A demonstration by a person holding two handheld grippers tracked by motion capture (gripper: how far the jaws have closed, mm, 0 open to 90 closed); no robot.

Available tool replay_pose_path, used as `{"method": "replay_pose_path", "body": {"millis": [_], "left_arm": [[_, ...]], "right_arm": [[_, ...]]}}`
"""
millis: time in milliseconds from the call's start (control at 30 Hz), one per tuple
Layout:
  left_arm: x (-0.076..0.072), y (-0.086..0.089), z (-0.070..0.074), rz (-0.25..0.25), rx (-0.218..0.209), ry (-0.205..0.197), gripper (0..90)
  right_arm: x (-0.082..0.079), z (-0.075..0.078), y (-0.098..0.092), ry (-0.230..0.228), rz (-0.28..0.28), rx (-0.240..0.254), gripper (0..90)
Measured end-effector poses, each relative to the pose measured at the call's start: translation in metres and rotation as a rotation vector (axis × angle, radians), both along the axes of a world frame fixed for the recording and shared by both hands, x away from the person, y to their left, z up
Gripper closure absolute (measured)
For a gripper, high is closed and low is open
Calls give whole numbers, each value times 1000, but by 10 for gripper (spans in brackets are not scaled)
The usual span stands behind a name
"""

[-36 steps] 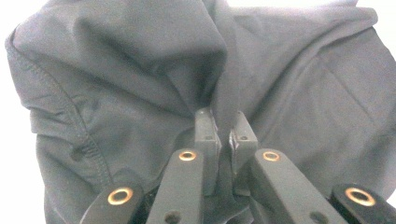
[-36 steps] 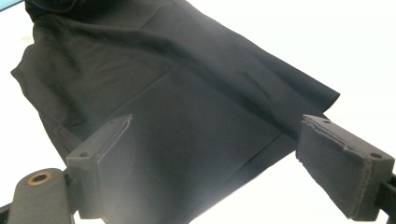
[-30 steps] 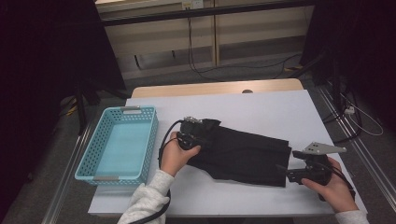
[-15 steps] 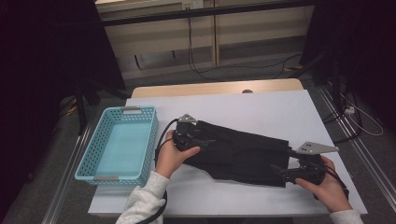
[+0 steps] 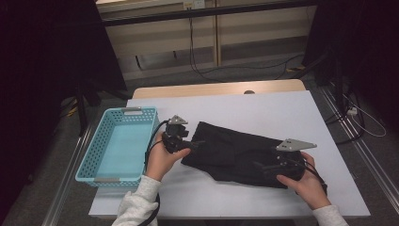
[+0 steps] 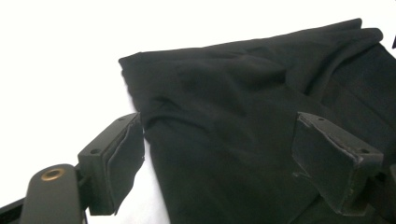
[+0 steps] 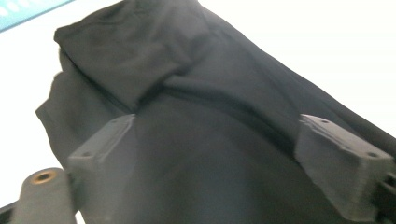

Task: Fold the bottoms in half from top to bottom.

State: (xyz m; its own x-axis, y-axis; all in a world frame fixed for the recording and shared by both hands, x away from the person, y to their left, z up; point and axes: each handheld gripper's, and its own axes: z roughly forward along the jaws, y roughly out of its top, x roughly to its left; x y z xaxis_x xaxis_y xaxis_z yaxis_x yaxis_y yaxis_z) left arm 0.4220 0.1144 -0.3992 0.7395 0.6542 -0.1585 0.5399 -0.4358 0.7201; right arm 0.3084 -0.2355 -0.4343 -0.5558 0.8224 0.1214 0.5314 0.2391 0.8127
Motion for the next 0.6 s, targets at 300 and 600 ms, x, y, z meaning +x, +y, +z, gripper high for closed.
{"method": "replay_pose_path", "body": {"millis": [300, 600], "left_arm": [[-3, 11, -2, 6, 11, -5, 167], [-4, 17, -4, 21, 33, -12, 156]], "right_arm": [[15, -7, 42, 40, 116, -48, 274], [26, -13, 62, 55, 145, -71, 373]]}}
